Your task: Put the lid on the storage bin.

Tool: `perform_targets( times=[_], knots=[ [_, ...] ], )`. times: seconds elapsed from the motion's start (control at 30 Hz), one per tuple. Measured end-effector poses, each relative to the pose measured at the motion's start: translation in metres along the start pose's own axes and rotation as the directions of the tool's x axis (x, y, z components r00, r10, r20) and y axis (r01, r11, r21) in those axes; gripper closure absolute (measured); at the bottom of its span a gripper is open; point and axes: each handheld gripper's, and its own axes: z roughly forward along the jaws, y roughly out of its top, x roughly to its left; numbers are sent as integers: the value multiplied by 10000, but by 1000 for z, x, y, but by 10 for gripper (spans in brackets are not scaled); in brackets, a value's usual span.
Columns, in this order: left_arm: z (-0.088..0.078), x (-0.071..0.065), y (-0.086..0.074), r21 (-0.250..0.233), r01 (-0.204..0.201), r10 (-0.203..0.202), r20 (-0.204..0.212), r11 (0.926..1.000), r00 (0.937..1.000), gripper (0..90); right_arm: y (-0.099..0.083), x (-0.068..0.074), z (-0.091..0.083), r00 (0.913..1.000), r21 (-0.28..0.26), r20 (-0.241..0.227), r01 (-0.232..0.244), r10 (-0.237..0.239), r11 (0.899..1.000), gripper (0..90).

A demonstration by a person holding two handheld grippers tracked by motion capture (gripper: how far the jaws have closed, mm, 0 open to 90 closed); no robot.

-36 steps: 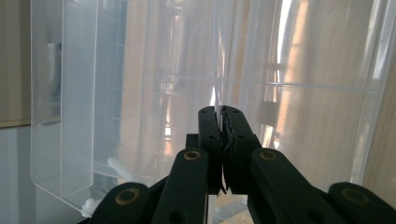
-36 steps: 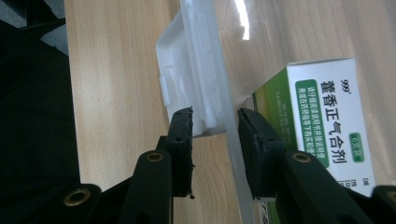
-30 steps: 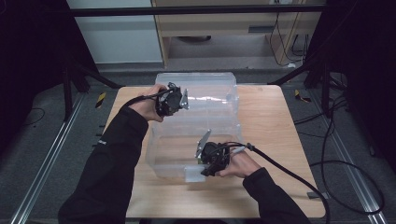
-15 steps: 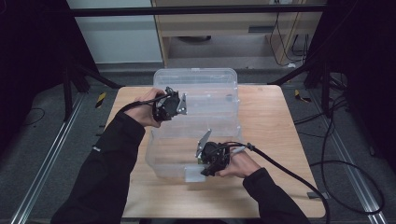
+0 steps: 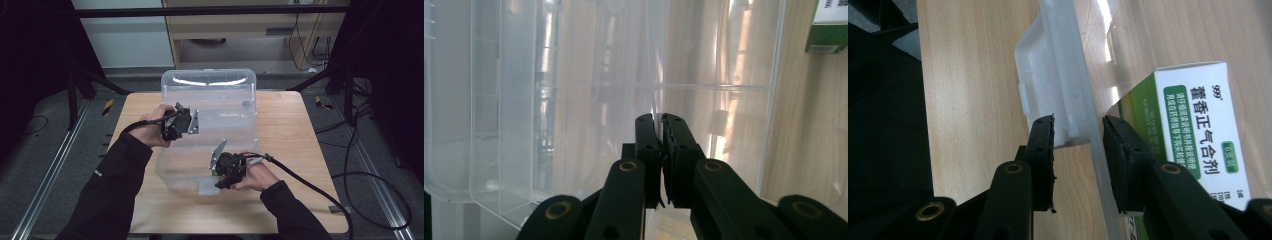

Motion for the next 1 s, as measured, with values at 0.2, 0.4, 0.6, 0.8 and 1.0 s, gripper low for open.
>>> perform_targets(
  times=[0.2,0.4,0.6,0.8,1.0],
  knots=[
    [-4,-11,-1,-126,66,-67,-78,9999,9999,855,0,0,0,10000,-29,52,67,-66,10000,664],
    [-7,-20,-2,-120,-21,19,-158,9999,9999,850,-2,1,0,9998,-134,90,196,-195,9997,662],
    [-10,-28,-3,-28,20,-21,-147,10000,9999,846,-3,2,-1,9993,-228,141,337,-334,9992,657],
    [-10,-37,-7,-262,616,-619,-91,9978,9980,840,-5,3,-1,9992,-382,148,386,-381,9985,653],
    [-11,-38,-6,-254,57,-61,-153,9997,9999,838,-5,3,-1,9990,-356,247,389,-380,9986,652]
  ],
)
